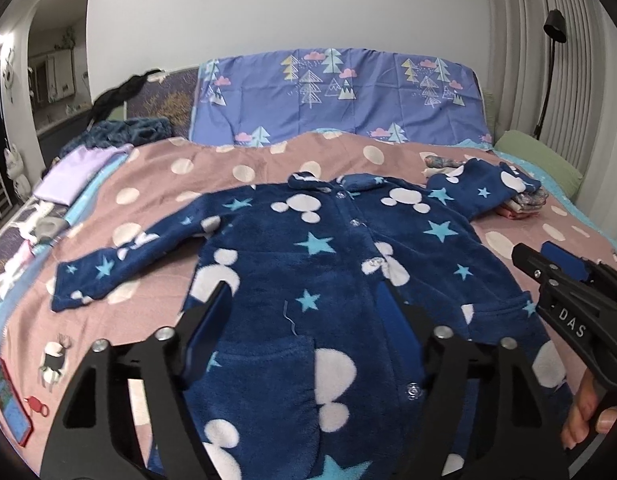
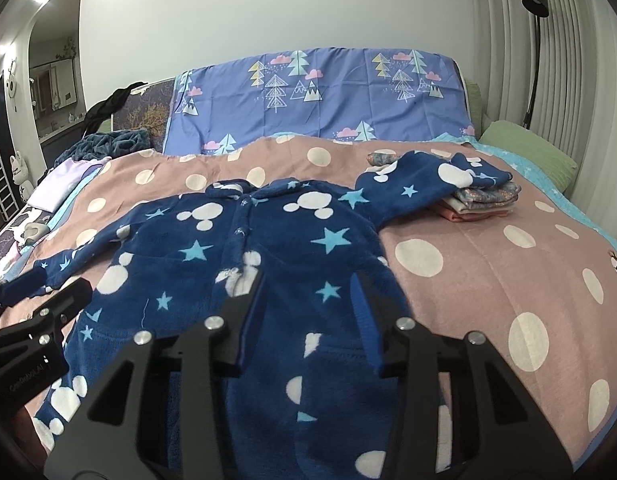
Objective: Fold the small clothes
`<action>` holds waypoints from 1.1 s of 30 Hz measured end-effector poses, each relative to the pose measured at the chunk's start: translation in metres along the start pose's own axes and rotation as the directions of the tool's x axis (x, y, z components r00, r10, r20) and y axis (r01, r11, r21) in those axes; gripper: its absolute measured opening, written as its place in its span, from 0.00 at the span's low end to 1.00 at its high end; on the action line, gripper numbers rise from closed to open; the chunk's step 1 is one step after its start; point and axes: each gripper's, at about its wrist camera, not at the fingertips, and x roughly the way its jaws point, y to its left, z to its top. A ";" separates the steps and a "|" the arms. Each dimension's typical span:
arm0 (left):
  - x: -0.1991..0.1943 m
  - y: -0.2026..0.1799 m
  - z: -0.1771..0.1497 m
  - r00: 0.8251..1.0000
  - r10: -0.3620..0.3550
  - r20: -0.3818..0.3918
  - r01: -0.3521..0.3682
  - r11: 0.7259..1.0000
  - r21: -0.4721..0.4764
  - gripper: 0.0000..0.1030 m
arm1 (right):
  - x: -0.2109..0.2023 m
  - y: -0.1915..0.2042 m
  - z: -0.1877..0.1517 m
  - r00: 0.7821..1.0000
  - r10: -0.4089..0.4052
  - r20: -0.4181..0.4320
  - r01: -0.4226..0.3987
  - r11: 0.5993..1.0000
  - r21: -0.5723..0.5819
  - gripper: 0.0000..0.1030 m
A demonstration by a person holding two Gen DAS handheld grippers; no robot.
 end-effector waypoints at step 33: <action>0.120 0.334 -0.069 0.952 0.125 -0.280 -0.291 0.655 -0.698 0.17 | 0.085 -0.006 -0.022 0.948 0.201 -0.246 -0.184 0.979 0.090 0.38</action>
